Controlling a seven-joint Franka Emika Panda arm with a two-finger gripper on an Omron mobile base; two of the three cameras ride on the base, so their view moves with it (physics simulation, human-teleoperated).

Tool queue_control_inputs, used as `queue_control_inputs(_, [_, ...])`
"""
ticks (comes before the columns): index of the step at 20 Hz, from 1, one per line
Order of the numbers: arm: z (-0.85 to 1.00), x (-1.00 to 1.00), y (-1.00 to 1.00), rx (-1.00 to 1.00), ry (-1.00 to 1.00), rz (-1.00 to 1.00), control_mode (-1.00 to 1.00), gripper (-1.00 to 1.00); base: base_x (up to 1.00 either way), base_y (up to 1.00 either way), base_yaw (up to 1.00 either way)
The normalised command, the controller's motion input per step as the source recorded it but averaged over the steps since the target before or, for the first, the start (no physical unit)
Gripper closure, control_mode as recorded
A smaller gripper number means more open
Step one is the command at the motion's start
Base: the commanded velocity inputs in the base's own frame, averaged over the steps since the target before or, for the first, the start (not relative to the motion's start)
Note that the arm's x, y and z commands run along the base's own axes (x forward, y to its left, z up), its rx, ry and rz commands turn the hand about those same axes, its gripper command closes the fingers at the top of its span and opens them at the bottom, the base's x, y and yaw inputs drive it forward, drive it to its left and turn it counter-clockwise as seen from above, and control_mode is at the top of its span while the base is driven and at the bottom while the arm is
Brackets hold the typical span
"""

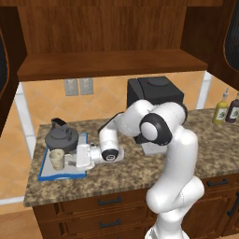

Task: Pick the kettle from the counter and place it on the tray. Then pick the mug from the cabinet and place it on the tray. Then close the cabinet doors.

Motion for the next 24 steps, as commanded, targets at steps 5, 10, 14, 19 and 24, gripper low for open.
queue_control_inputs(5, [0.35, -0.33, -0.28, 0.0, -0.01, 0.0, -1.0, -1.0, 0.0, 0.0, 0.0])
queue_control_inputs(10, [0.8, -0.49, -0.38, 0.01, 0.0, -0.03, -1.0, -1.0, 0.0, 0.0, 0.0])
queue_control_inputs(14, [0.85, -0.57, -0.33, 0.0, 0.05, -0.19, -1.0, -1.0, 0.0, 0.0, 0.0])
queue_control_inputs(19, [0.88, -0.61, -0.3, -0.04, 0.21, -0.31, -1.0, -1.0, 0.0, 0.0, 0.0])
queue_control_inputs(24, [0.51, -0.55, -0.01, -0.17, 0.33, -0.41, -1.0, -1.0, 0.0, 0.0, 0.0])
